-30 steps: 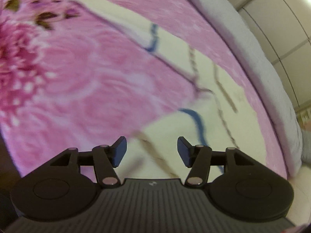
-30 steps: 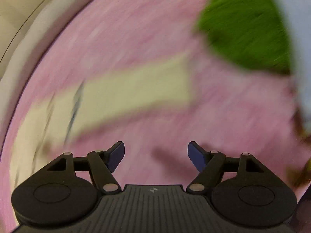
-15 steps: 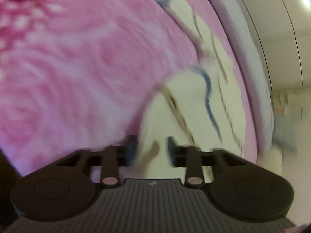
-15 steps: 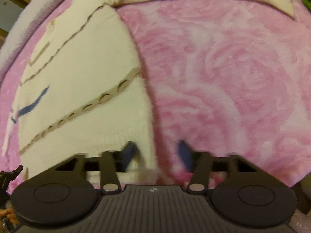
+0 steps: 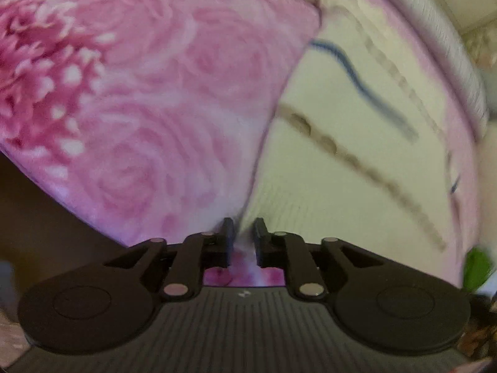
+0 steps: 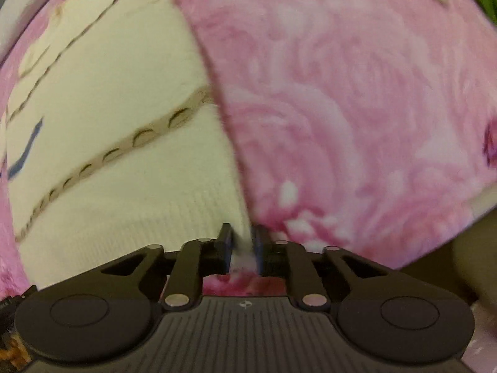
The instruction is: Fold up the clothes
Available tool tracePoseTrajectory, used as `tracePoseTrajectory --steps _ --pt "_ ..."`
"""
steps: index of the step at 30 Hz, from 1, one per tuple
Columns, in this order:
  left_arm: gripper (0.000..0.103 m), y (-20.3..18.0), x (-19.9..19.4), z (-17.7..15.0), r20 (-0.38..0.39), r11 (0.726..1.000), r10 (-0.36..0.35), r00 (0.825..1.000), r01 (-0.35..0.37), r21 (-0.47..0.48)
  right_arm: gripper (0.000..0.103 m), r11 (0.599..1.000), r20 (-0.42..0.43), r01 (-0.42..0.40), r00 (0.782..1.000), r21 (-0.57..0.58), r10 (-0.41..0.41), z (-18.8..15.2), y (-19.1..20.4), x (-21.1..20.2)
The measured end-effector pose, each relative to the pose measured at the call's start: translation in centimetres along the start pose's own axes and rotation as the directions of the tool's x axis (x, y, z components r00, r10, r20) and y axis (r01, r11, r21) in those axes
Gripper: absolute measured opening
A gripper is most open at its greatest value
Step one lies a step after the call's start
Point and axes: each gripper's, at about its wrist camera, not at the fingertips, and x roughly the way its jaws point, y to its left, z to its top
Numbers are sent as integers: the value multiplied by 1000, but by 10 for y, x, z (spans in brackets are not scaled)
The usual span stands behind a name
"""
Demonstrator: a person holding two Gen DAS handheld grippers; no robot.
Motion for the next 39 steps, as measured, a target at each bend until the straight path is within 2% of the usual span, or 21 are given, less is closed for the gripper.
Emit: tracePoseTrajectory --steps 1,2,3,5,7,12,15,18,19,21,23,24,25,27,29,30,31,33,35,37,39 --pt "15 -8 -8 4 23 999 31 999 -32 36 51 999 26 39 999 -21 -38 1 5 -6" --pt "15 -17 -14 12 48 998 22 999 -25 59 57 995 65 95 994 -35 -92 3 10 -13" --pt "15 -26 -21 20 73 997 7 997 -12 80 56 990 105 135 986 -47 -129 6 15 -21" --pt "15 -44 -33 36 121 992 -25 992 10 124 54 988 179 139 976 -67 -125 18 24 -34" --pt "15 -66 -24 61 144 984 -91 985 67 165 43 991 242 78 969 -106 -50 37 39 -41" --pt "15 -125 40 126 177 942 -235 956 179 285 33 954 295 -28 948 -297 119 91 100 -16" --pt "15 -146 78 159 203 915 -278 939 194 354 32 921 305 -40 937 -387 169 127 132 14" --pt "15 -151 112 186 229 912 -266 936 167 376 32 881 321 -12 929 -473 185 151 152 37" --pt "15 -148 122 191 215 919 -258 942 171 354 32 866 319 7 931 -499 176 156 154 44" --pt "14 -140 151 194 94 930 -257 962 219 296 29 850 304 48 943 -525 134 163 153 58" --pt "13 -139 154 180 116 922 -259 959 209 326 27 865 308 48 943 -500 126 160 135 60" --pt "13 -142 150 176 130 920 -232 964 174 350 24 877 310 39 942 -479 127 158 125 58" --pt "8 -146 147 173 144 918 -201 969 135 374 20 893 307 35 944 -449 118 157 115 54" --pt "5 -149 134 178 182 922 -171 968 92 375 17 921 292 18 951 -389 105 156 102 44" --pt "9 -148 121 189 233 929 -203 951 112 353 19 934 297 -17 946 -357 130 159 100 34" --pt "9 -149 119 196 236 931 -216 948 126 344 26 936 306 -37 940 -349 151 161 100 28" --pt "10 -153 124 202 216 929 -211 953 126 349 30 937 315 -61 932 -345 177 162 102 24" --pt "10 -151 136 191 184 909 -177 967 89 407 30 929 325 -114 916 -352 235 166 110 21" --pt "9 -149 148 180 154 882 -140 978 53 468 31 932 302 -112 927 -344 222 169 115 31" --pt "9 -136 138 166 159 895 -151 976 67 441 28 941 280 -52 948 -336 153 162 107 44" --pt "9 -117 123 148 153 915 -162 975 91 392 28 936 296 -34 944 -350 145 142 91 42"
